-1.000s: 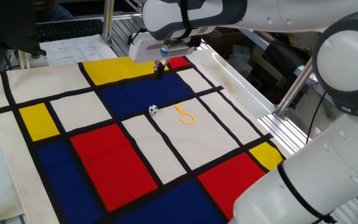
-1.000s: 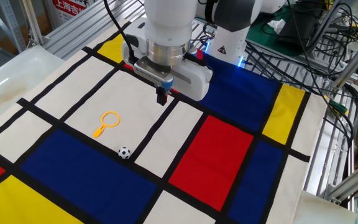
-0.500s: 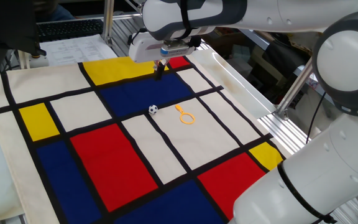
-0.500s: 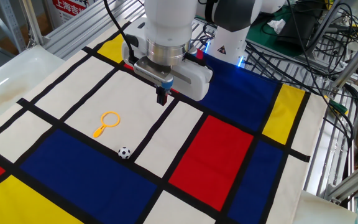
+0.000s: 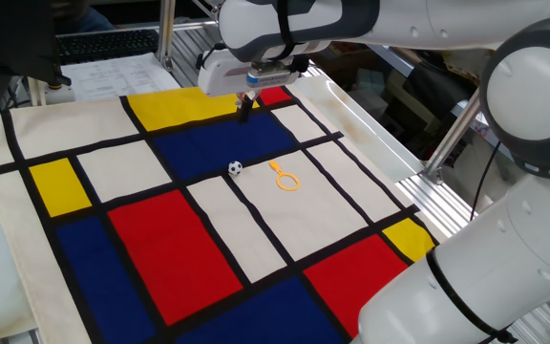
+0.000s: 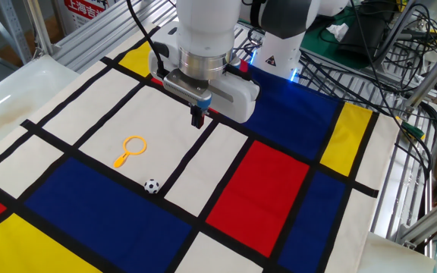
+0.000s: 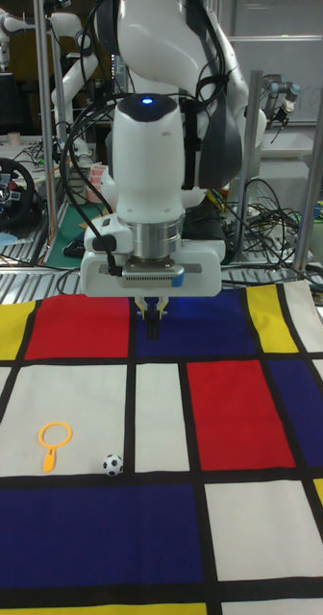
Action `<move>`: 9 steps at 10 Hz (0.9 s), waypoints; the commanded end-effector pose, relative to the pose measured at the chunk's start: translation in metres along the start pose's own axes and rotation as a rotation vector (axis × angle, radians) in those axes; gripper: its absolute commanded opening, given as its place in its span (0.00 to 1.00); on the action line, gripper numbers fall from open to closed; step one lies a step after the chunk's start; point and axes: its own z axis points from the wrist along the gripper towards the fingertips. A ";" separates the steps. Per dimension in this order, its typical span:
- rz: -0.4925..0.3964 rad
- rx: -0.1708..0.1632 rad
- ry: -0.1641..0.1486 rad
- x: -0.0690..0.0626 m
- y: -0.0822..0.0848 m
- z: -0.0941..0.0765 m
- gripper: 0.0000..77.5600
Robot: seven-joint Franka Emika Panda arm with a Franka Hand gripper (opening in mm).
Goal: Attach the bubble ring to the ball
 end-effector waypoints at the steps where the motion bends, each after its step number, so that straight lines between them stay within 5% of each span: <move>1: 0.155 -0.077 0.088 0.000 0.000 0.000 0.00; 3: 0.129 0.025 0.086 0.000 0.000 0.000 0.00; 9: 0.092 0.013 0.094 -0.005 -0.009 0.004 0.00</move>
